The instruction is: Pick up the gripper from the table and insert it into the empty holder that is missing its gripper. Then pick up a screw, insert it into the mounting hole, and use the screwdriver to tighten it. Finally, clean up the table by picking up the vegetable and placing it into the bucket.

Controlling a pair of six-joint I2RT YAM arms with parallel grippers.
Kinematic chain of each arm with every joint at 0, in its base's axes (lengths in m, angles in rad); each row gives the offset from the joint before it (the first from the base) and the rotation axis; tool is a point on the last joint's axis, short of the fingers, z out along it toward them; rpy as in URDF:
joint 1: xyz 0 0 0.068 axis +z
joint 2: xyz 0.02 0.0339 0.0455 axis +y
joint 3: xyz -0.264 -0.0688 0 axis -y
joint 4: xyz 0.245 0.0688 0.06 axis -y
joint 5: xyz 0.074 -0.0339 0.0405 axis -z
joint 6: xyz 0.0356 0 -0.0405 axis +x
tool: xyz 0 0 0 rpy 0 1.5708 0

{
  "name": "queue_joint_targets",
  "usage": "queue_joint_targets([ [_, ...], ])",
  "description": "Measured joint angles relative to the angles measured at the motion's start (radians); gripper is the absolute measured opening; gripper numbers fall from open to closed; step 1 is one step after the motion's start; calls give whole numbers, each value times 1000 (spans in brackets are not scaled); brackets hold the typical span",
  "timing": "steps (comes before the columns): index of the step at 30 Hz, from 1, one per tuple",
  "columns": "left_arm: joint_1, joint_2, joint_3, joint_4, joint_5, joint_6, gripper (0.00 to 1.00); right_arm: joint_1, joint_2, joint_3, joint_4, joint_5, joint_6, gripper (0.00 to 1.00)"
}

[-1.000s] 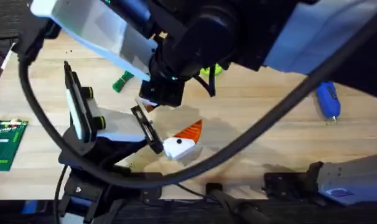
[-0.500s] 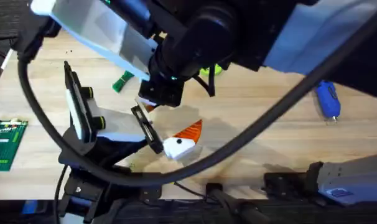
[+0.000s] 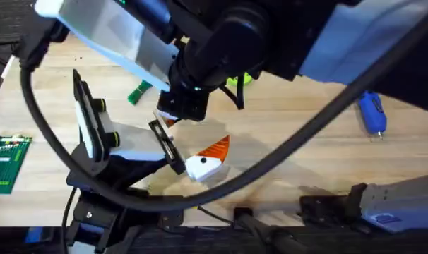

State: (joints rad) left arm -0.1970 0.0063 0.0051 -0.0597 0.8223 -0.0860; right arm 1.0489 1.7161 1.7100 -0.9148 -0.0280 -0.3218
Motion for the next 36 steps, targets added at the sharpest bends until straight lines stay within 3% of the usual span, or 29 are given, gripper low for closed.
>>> queue_joint_targets([
  [36,0,0,0,1,0,3,993,0,-2,-20,2,4,0,7],
])
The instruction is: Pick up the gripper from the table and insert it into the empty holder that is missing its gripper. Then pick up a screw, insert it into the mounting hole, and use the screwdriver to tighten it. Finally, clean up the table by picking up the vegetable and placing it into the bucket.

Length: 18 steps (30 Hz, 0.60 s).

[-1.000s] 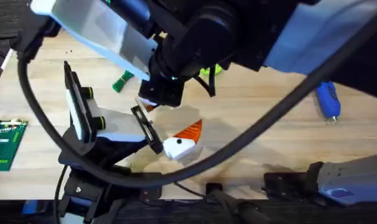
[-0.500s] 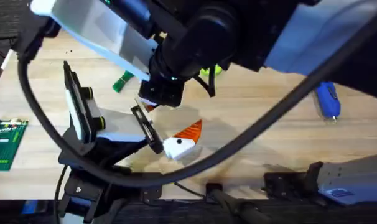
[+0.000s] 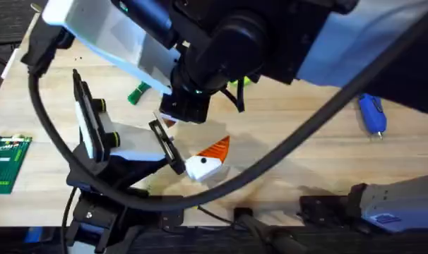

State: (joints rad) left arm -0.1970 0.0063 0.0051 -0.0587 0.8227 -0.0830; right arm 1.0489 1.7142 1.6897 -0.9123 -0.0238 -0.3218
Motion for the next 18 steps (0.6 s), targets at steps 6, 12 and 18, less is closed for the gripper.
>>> queue_joint_targets([
  [6,0,0,0,0,0,0,993,0,0,0,1,0,0,7],
  [12,0,0,0,2,0,0,993,0,0,0,8,0,15,7],
  [18,0,0,0,2,0,0,992,0,0,0,9,0,19,7],
])
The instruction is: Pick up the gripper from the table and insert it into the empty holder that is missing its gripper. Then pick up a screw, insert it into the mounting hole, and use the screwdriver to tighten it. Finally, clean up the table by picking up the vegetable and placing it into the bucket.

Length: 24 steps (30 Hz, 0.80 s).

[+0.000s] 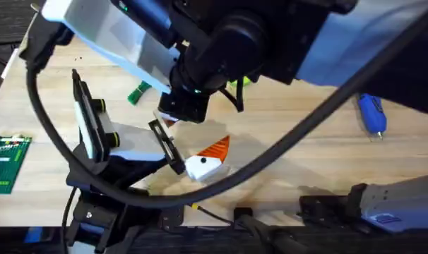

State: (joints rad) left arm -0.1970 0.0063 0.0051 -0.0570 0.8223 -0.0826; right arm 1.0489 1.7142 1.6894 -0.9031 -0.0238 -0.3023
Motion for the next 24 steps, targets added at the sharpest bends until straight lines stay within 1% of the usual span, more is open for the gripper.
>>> queue_joint_targets([
  [2,0,0,0,0,0,0,993,0,0,0,0,0,4,21],
  [5,0,0,0,0,0,0,993,0,0,0,2,0,7,182],
  [7,0,0,0,0,0,0,993,-3,0,0,3,0,7,237],
  [8,0,0,0,0,0,0,993,-5,0,0,3,0,10,280],
  [10,0,0,0,0,0,0,992,-10,0,0,4,0,12,415],
  [15,0,0,0,0,0,0,993,-33,0,0,17,1,45,863],
  [16,0,0,0,-1,0,0,992,-39,0,0,19,1,51,933],
  [18,0,0,0,0,0,0,993,-52,0,0,24,0,65,965],
  [24,0,0,0,0,0,0,993,-107,-35,-7,40,0,119,977],
])
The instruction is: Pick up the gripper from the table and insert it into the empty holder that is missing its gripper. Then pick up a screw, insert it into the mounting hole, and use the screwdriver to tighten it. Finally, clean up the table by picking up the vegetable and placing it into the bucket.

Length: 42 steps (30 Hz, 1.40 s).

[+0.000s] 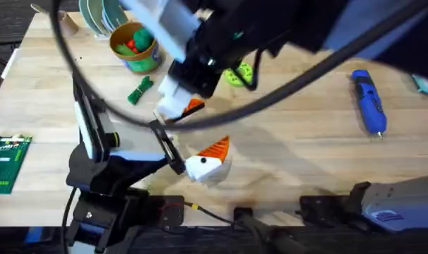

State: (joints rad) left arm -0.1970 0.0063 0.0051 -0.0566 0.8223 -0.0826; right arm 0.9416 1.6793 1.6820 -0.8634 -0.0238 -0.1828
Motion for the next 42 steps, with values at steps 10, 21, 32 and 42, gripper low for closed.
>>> queue_joint_targets([
  [10,0,0,0,0,0,0,993,-211,-94,0,46,0,116,984],
  [21,0,0,0,0,0,-1,965,-443,-157,-5,44,0,135,986],
  [32,0,0,0,-6,0,7,18,-810,-408,-5,-54,0,135,987],
  [42,0,0,0,-6,0,8,16,-1165,-419,-6,-182,-96,104,989],
])
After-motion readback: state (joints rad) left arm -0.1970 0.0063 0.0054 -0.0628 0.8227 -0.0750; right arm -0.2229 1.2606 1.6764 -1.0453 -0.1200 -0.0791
